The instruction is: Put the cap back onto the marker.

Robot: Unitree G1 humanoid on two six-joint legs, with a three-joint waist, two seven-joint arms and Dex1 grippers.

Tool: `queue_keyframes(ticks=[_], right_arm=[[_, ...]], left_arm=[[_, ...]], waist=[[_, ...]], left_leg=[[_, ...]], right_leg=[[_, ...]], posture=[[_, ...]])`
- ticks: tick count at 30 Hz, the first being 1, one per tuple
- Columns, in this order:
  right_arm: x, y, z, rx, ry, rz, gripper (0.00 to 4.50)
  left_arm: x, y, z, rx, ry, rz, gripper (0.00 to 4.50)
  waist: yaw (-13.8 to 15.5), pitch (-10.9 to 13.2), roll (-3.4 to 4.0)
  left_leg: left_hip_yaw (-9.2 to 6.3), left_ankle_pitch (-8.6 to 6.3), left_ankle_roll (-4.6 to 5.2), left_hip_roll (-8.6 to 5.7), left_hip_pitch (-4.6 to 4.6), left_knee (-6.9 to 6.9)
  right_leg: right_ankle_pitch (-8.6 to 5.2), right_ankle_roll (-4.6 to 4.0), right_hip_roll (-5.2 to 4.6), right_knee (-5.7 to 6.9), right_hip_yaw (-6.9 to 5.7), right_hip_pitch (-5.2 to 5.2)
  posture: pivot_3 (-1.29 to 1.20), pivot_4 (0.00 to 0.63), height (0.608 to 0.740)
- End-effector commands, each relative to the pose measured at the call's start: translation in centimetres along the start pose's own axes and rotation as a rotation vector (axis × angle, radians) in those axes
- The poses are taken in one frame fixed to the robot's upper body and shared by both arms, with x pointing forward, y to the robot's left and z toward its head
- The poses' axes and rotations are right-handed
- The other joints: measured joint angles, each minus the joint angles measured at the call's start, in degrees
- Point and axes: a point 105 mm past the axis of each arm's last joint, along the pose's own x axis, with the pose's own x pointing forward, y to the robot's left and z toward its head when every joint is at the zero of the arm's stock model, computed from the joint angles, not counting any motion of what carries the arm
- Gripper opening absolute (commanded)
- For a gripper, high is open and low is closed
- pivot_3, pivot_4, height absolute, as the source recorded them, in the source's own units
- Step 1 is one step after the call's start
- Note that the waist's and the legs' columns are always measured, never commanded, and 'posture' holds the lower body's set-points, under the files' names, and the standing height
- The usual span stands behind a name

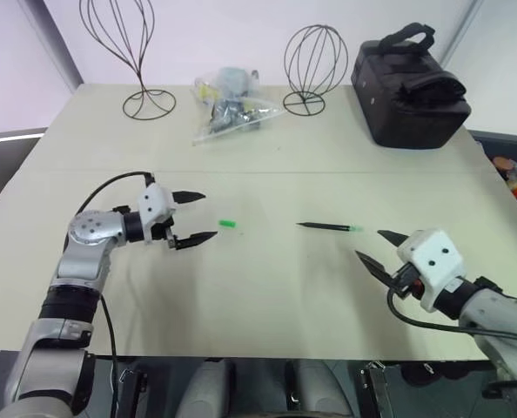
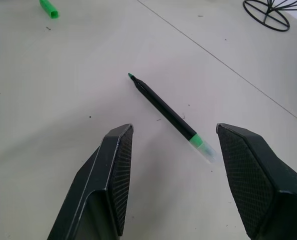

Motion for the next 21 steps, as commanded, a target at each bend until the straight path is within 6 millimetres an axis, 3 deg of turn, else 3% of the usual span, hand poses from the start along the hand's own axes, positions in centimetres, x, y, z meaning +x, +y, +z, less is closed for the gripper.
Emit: queue_keyframes(ticks=[1,21], right_arm=[[-0.56,-0.35,0.88,-0.037,-0.020,-0.009,2.68],[-0.77,-0.29,0.75,-0.032,-0.012,-0.004,2.68]], left_arm=[[-0.32,0.70,0.87,0.034,-0.015,0.017,4.50],[-0.21,0.53,0.68,0.030,-0.002,-0.012,4.50]], waist=[[0.0,0.0,0.00],[0.0,0.0,0.00]], left_leg=[[0.00,0.00,0.00,0.00,0.00,0.00],[0.00,0.00,0.00,0.00,0.00,0.00]], right_leg=[[0.00,0.00,0.00,0.00,0.00,0.00],[0.00,0.00,0.00,0.00,0.00,0.00]], posture=[[0.00,0.150,0.740],[0.00,0.150,0.740]])
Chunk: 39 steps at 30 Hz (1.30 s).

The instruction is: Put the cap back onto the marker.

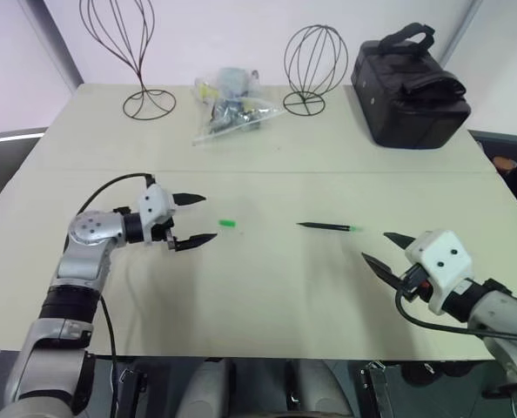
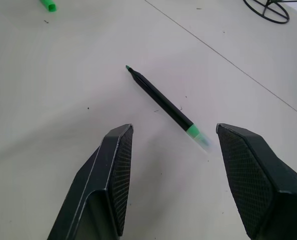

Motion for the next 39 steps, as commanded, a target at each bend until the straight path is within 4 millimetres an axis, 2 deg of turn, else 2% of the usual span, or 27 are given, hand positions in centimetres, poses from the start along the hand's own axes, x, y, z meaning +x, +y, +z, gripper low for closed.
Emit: queue_keyframes(ticks=[1,6,10,15,21,28,39], right_arm=[[-0.3,-0.1,1.1,-0.036,-0.032,-0.005,2.68],[-0.1,-0.1,1.1,-0.040,-0.033,-0.002,2.68],[0.1,0.0,1.3,-0.043,-0.040,0.003,2.68],[0.6,0.3,1.4,-0.040,-0.049,0.007,2.68],[1.0,0.9,1.5,-0.038,-0.063,0.003,2.68],[1.1,1.5,1.7,-0.027,-0.077,-0.034,2.68],[1.0,1.2,2.0,-0.034,-0.084,-0.079,2.68]], left_arm=[[-0.2,0.8,1.0,0.055,-0.010,0.007,4.50],[0.0,1.2,1.1,0.069,-0.011,0.000,4.50],[1.3,1.8,1.1,0.073,-0.014,-0.039,4.50],[3.0,1.2,-0.7,0.010,0.056,-0.179,4.50],[4.6,1.4,-1.4,0.003,0.132,-0.270,4.50],[5.2,2.4,-1.4,0.025,0.172,-0.242,4.50],[5.5,1.9,-2.3,-0.003,0.224,-0.262,4.50]], waist=[[0.0,0.0,0.00],[0.0,0.0,0.00],[0.1,0.0,0.00],[0.0,0.0,-0.02],[-0.1,0.1,-0.10],[-0.1,0.1,-0.10],[-0.1,0.1,-0.10]], left_leg=[[0.00,0.00,0.00,0.00,0.00,0.00],[0.00,0.00,0.00,-0.01,0.00,0.00],[0.00,0.00,0.00,-0.03,0.00,0.03],[0.01,0.00,0.01,-0.16,-0.01,0.07],[0.01,-0.01,0.03,-0.15,-0.09,0.09],[0.01,-0.01,0.03,-0.15,-0.10,0.09],[0.01,-0.01,0.03,-0.15,-0.11,0.10]], right_leg=[[0.00,0.00,0.00,0.00,0.00,0.00],[0.00,0.00,0.00,0.00,-0.01,0.00],[0.00,0.00,0.02,0.02,-0.06,0.00],[0.00,0.00,0.03,0.02,-0.10,0.02],[0.00,0.00,0.09,0.07,-0.12,-0.06],[0.00,0.01,0.07,0.07,-0.12,-0.08],[0.00,0.01,0.09,0.10,-0.12,-0.09]], posture=[[0.00,0.150,0.740],[0.00,0.150,0.740],[0.00,0.150,0.740],[0.00,0.150,0.740],[0.00,0.150,0.740],[0.00,0.150,0.740],[0.00,0.150,0.740]])
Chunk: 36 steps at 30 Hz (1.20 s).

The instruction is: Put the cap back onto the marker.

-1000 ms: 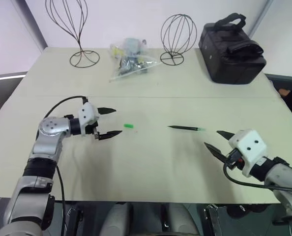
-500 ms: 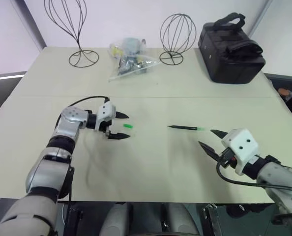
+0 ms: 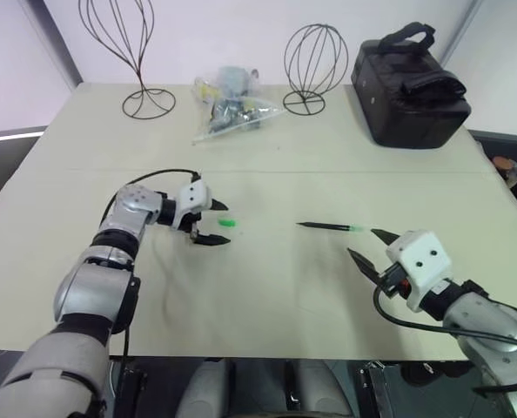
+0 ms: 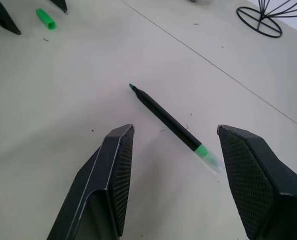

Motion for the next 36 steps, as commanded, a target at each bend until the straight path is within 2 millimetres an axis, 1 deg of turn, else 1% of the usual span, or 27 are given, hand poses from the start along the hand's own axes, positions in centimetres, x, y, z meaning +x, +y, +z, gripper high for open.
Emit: queue_keyframes(ticks=[1,12,14,15,18,27,28,30,31,32,36], right_arm=[[-0.3,-0.1,1.3,-0.039,-0.045,-0.020,2.68],[-0.3,-0.6,1.7,-0.055,-0.049,-0.038,2.68],[-0.3,-0.7,1.7,-0.059,-0.049,-0.043,2.72],[-0.3,-0.8,1.7,-0.062,-0.048,-0.046,2.72],[-0.4,-0.9,1.7,-0.064,-0.047,-0.052,2.72],[-0.4,-1.0,1.8,-0.063,-0.049,-0.059,2.72],[-0.4,-1.0,1.8,-0.063,-0.049,-0.059,2.72],[-0.4,-1.0,1.7,-0.066,-0.047,-0.059,2.72],[-0.4,-1.0,1.7,-0.066,-0.047,-0.058,2.72],[-0.4,-1.0,1.7,-0.067,-0.047,-0.058,2.72],[-0.4,-1.1,1.7,-0.068,-0.045,-0.056,2.72]], left_arm=[[-0.1,0.6,0.6,0.013,0.003,0.016,4.50],[0.5,0.2,0.1,-0.048,0.014,-0.005,4.50],[0.6,0.2,0.0,-0.051,0.017,-0.006,3.96],[0.6,0.1,0.0,-0.049,0.019,-0.006,3.58],[0.7,0.1,-0.1,-0.050,0.024,-0.007,2.13],[0.7,-0.1,-0.4,-0.054,0.032,-0.013,2.13],[0.6,-0.2,-0.4,-0.054,0.032,-0.015,1.56],[0.6,-0.2,-0.5,-0.055,0.035,-0.014,0.79],[0.6,-0.1,-0.5,-0.054,0.037,-0.012,0.21],[0.6,-0.1,-0.5,-0.054,0.037,-0.011,0.04],[0.5,-0.1,-0.6,-0.051,0.039,-0.010,0.04]], waist=[[0.0,0.0,0.00],[0.1,0.0,-0.01],[0.1,0.0,-0.01],[0.1,0.0,-0.01],[0.1,0.0,-0.02],[0.0,0.0,-0.01],[0.0,0.0,-0.01],[0.0,0.0,-0.01],[0.0,0.0,-0.01],[0.0,0.0,-0.01],[0.0,0.0,-0.01]], left_leg=[[0.00,0.00,0.00,0.00,0.00,0.00],[0.00,0.00,0.00,-0.01,0.01,0.06],[0.00,0.00,0.00,-0.01,0.01,0.07],[0.00,0.00,0.00,-0.01,0.01,0.07],[-0.01,0.00,0.00,-0.01,0.03,0.10],[-0.01,0.00,0.00,-0.01,0.07,0.10],[-0.01,0.00,0.00,-0.01,0.07,0.10],[-0.01,0.00,0.00,-0.01,0.07,0.10],[-0.01,0.00,0.00,-0.01,0.08,0.10],[-0.01,0.00,0.00,-0.01,0.08,0.10],[-0.01,0.00,0.00,-0.01,0.08,0.10]], right_leg=[[0.00,0.00,0.00,0.01,0.00,0.00],[0.00,0.00,-0.01,0.05,0.00,0.02],[0.00,0.00,-0.01,0.05,0.00,0.02],[0.00,0.00,-0.01,0.06,-0.01,0.03],[0.00,0.00,-0.01,0.10,-0.01,0.05],[0.00,0.00,0.00,0.12,-0.01,0.05],[0.00,0.00,0.00,0.12,-0.01,0.05],[0.00,0.00,0.00,0.13,-0.01,0.06],[0.00,0.00,0.00,0.13,-0.01,0.06],[0.00,0.00,0.00,0.13,-0.01,0.06],[0.00,0.00,0.00,0.13,-0.01,0.07]], posture=[[0.00,0.150,0.740],[0.00,0.150,0.740],[0.00,0.150,0.740],[0.00,0.150,0.740],[0.00,0.150,0.740],[0.00,0.150,0.740],[0.00,0.150,0.740],[0.00,0.150,0.740],[0.00,0.150,0.740],[0.00,0.150,0.740],[0.00,0.150,0.740]])
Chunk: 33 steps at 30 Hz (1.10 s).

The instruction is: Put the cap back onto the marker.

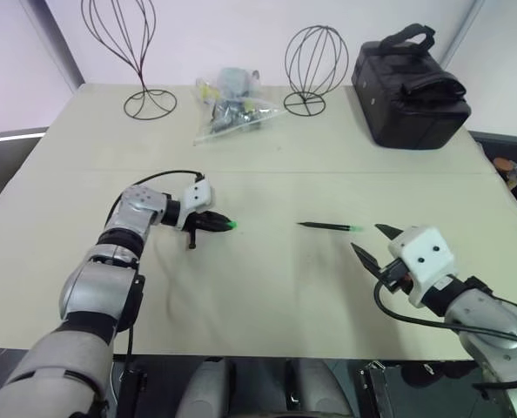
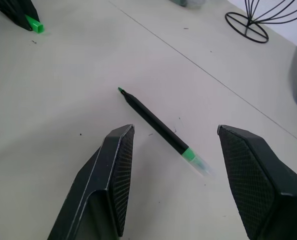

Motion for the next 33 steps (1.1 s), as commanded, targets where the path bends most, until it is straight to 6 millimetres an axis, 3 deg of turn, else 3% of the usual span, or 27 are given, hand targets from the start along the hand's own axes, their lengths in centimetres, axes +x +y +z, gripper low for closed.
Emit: queue_keyframes(ticks=[1,8,12,22,28,33], right_arm=[[-0.4,-0.5,1.3,-0.044,-0.044,-0.023,2.72],[-0.3,-0.8,1.3,-0.068,-0.048,0.053,2.72],[0.2,-1.2,4.0,0.198,-0.183,0.225,2.72],[2.5,-5.0,-1.0,0.214,-0.005,0.408,2.72],[4.4,-5.8,-3.1,0.132,0.041,0.452,2.72],[5.7,-5.3,-4.3,0.045,0.061,0.499,2.72]], left_arm=[[-0.2,-0.1,-0.5,0.006,0.030,0.000,0.04],[-0.4,0.7,2.2,0.150,-0.077,0.037,0.04],[-0.8,0.5,4.6,0.260,-0.214,0.054,0.04],[-2.8,-1.0,6.8,0.456,-0.337,0.117,0.04],[-3.7,-2.3,7.4,0.475,-0.353,0.146,0.04],[-4.6,-3.3,7.2,0.459,-0.347,0.171,0.04]], waist=[[0.0,0.0,0.00],[0.0,0.0,-0.01],[-0.1,0.0,-0.04],[-0.2,0.0,-0.05],[-0.3,0.0,-0.03],[-0.2,0.0,-0.02]], left_leg=[[0.00,0.00,0.00,0.00,0.00,0.00],[0.00,0.00,0.00,0.00,-0.01,0.00],[0.00,0.00,0.00,0.09,-0.01,0.01],[0.03,-0.02,0.03,0.10,-0.08,0.02],[0.05,-0.01,0.03,0.13,-0.06,0.01],[0.07,-0.01,0.03,0.16,-0.06,0.01]], right_leg=[[0.00,0.00,0.00,0.00,0.00,0.00],[0.00,0.00,0.00,0.00,0.00,0.00],[0.01,-0.01,-0.01,0.03,0.02,-0.02],[0.01,-0.01,-0.06,-0.04,0.05,-0.06],[0.01,-0.01,-0.04,-0.02,0.09,-0.08],[0.01,-0.01,-0.05,-0.01,0.12,-0.11]], posture=[[0.00,0.150,0.740],[0.00,0.150,0.740],[0.00,0.150,0.740],[0.00,0.150,0.740],[0.00,0.150,0.740],[0.00,0.150,0.740]])
